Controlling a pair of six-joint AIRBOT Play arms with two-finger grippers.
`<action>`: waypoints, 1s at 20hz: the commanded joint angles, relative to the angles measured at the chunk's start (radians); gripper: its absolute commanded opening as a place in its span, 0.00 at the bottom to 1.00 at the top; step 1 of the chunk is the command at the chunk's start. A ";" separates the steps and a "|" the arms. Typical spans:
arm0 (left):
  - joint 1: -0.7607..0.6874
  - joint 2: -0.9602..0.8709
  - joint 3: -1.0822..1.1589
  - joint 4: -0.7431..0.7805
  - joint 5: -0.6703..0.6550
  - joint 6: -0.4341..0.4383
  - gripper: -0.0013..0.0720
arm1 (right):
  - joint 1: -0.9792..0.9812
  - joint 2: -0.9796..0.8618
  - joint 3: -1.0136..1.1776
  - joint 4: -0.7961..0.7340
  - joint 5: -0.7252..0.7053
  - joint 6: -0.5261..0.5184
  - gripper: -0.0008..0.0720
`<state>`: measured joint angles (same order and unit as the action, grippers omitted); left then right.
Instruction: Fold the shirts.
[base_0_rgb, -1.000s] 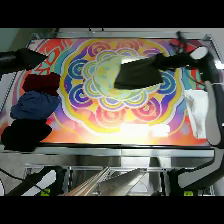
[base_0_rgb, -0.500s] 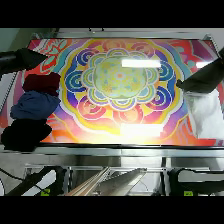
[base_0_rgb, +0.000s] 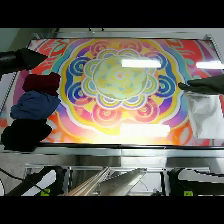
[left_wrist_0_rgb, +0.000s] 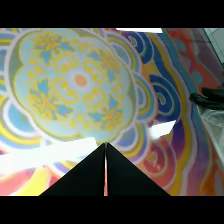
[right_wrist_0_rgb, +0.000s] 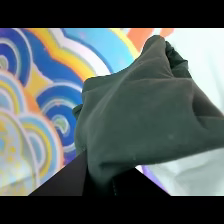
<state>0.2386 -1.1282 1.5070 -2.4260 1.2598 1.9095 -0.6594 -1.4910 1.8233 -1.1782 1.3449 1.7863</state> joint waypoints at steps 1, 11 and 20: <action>0.001 -0.001 0.000 0.000 0.000 0.002 0.05 | -0.038 0.013 0.000 0.011 0.043 -0.051 0.05; 0.001 -0.060 0.000 -0.004 0.061 0.001 0.05 | -0.056 0.067 -0.172 -0.164 0.193 -0.048 0.05; 0.001 -0.071 0.001 -0.003 0.094 -0.008 0.05 | -0.058 0.051 -0.569 -0.337 0.129 0.024 0.64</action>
<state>0.2386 -1.1969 1.5070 -2.4287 1.3468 1.9083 -0.7162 -1.4296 1.3396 -1.4834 1.4899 1.7741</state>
